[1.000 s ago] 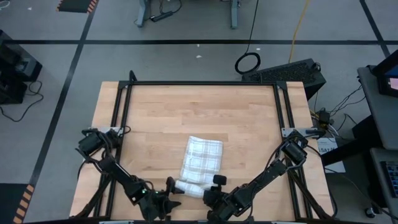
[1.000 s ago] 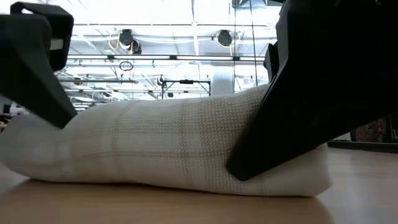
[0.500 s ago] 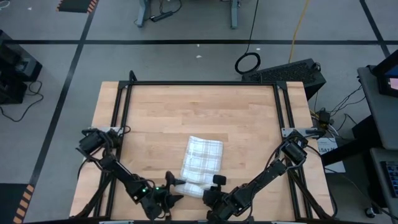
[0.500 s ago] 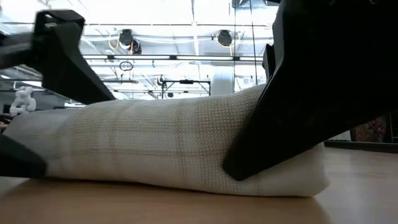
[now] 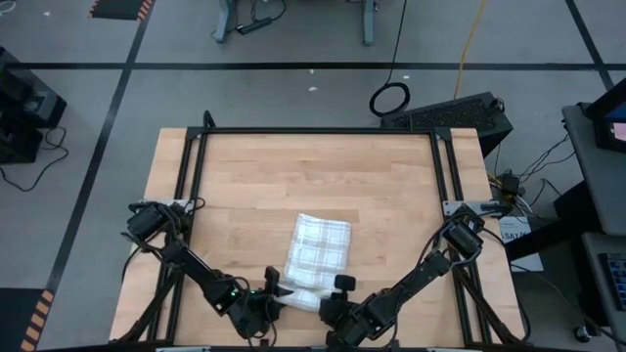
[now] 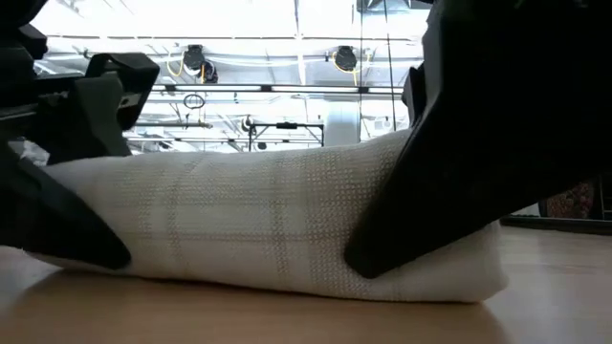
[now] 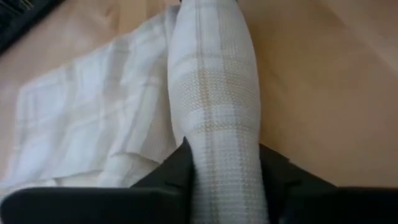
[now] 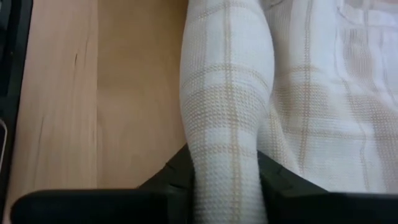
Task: Roll towel
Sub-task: Roll the white kitchen towel
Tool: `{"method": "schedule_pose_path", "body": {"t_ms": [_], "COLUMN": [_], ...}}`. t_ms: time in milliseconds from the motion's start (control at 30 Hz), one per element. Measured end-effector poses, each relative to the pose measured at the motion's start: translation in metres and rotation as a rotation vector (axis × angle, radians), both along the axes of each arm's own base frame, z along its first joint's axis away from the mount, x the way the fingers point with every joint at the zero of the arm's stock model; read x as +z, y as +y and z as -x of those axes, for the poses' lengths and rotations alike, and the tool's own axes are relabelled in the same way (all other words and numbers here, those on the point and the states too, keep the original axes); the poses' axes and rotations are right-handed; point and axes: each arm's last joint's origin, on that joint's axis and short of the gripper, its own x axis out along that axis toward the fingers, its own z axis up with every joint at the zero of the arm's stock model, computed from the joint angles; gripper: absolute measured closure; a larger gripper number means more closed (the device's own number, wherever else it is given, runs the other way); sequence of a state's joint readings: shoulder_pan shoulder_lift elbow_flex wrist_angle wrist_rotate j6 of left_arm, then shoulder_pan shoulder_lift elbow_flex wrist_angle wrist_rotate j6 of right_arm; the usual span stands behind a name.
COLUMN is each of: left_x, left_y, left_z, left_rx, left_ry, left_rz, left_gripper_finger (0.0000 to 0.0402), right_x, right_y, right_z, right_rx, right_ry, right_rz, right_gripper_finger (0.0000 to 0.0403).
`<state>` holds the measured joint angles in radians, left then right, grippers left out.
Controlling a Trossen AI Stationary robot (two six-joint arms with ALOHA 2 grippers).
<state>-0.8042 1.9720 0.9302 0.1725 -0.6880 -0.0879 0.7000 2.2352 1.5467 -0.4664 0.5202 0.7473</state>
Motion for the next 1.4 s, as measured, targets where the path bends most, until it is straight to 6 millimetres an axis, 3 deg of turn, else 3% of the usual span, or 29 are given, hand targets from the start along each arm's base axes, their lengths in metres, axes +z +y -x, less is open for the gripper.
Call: {"method": "schedule_pose_path", "body": {"t_ms": [133,367,567,767,1000,1167,1400], "left_x": [0.006,0.022,0.024,0.024,0.024,0.023,0.024], "left_y": [0.002,0.015,0.021,0.027,0.042,0.048,0.051], "left_z": [-0.001,-0.006,-0.013,-0.02,-0.03,-0.035,-0.038], "left_rx": [0.032,0.138,0.161,0.126,0.155,0.175,0.16], "left_ry": [0.031,0.153,0.244,0.336,0.402,0.397,0.357], "left_rz": [0.127,0.426,0.597,0.694,0.786,0.79,0.772], "left_gripper_finger": [0.0325,0.0311,0.0308,0.0307,0.0306,0.0306,0.0306], "right_x": [0.009,0.039,0.044,0.039,0.015,0.004,-0.008], "right_y": [0.004,0.014,0.04,0.054,0.041,0.038,0.028], "right_z": [0.008,0.034,0.05,0.05,0.027,0.021,0.018], "right_rx": [0.067,0.119,0.132,0.183,0.151,0.106,0.048], "right_ry": [0.007,0.018,-0.174,-0.278,-0.255,-0.254,-0.197], "right_rz": [0.048,0.09,0.218,0.311,0.34,0.319,0.278], "right_gripper_finger": [0.0285,0.0196,0.0152,0.012,0.0117,0.0125,0.0201]}}
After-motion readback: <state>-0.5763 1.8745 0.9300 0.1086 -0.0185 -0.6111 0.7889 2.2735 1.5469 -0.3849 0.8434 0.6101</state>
